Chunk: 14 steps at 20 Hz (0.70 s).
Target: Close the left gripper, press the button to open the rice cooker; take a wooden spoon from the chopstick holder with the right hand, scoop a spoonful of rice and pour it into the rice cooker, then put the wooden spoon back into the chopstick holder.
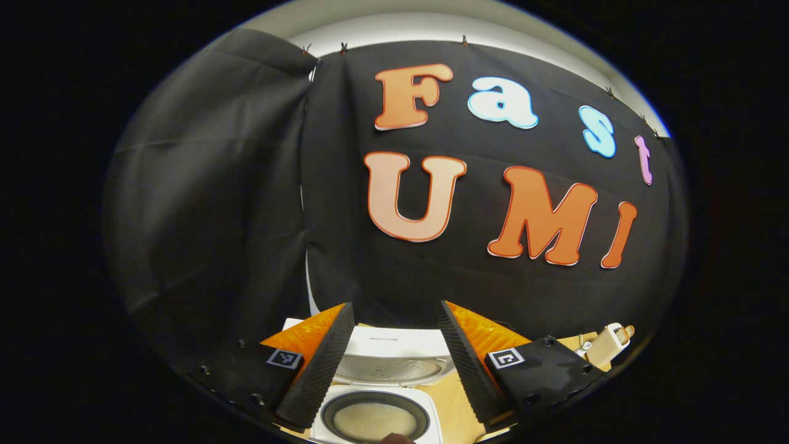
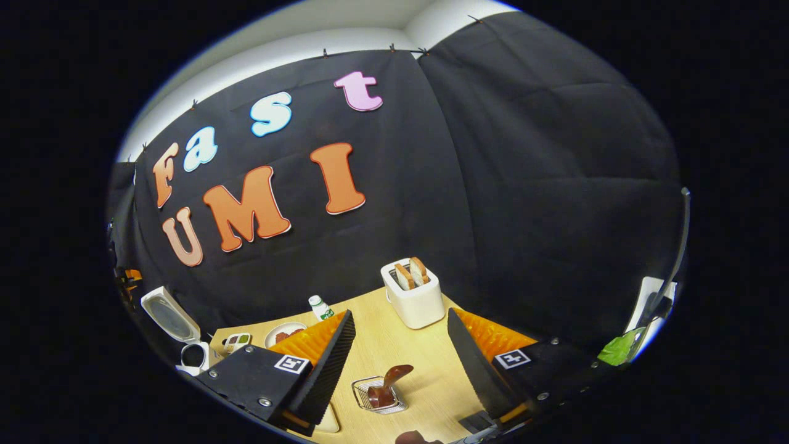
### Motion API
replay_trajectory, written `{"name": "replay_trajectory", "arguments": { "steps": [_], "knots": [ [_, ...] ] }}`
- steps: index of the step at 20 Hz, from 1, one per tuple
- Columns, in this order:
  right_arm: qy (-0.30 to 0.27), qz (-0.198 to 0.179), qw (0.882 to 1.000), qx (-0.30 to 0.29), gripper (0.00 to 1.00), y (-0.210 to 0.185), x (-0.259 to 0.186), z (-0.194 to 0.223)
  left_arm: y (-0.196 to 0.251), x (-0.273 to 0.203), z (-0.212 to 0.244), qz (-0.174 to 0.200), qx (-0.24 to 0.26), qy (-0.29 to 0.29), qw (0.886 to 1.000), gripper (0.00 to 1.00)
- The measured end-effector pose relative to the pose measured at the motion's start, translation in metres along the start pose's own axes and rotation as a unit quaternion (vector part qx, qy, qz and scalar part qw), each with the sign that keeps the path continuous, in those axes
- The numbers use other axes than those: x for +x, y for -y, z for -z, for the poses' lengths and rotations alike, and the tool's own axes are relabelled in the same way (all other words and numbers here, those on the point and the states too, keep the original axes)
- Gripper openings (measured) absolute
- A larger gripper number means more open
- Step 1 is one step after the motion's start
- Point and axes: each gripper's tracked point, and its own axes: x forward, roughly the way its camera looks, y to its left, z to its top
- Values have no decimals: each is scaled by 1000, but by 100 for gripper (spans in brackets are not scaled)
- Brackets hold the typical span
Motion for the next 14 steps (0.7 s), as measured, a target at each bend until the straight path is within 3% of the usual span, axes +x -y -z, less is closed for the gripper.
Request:
{"name": "replay_trajectory", "arguments": {
  "steps": [5,9,14],
  "knots": [
    [20,-9,1000,-7,94,-26,-27,-10,-20,60,26,-17,40,-66,997,94],
    [17,-35,999,1,94,-53,-23,-8,-17,42,39,-4,57,-97,994,94],
    [-9,-92,996,7,94,-96,-7,14,-11,-33,95,12,52,-116,992,95]
  ]
}}
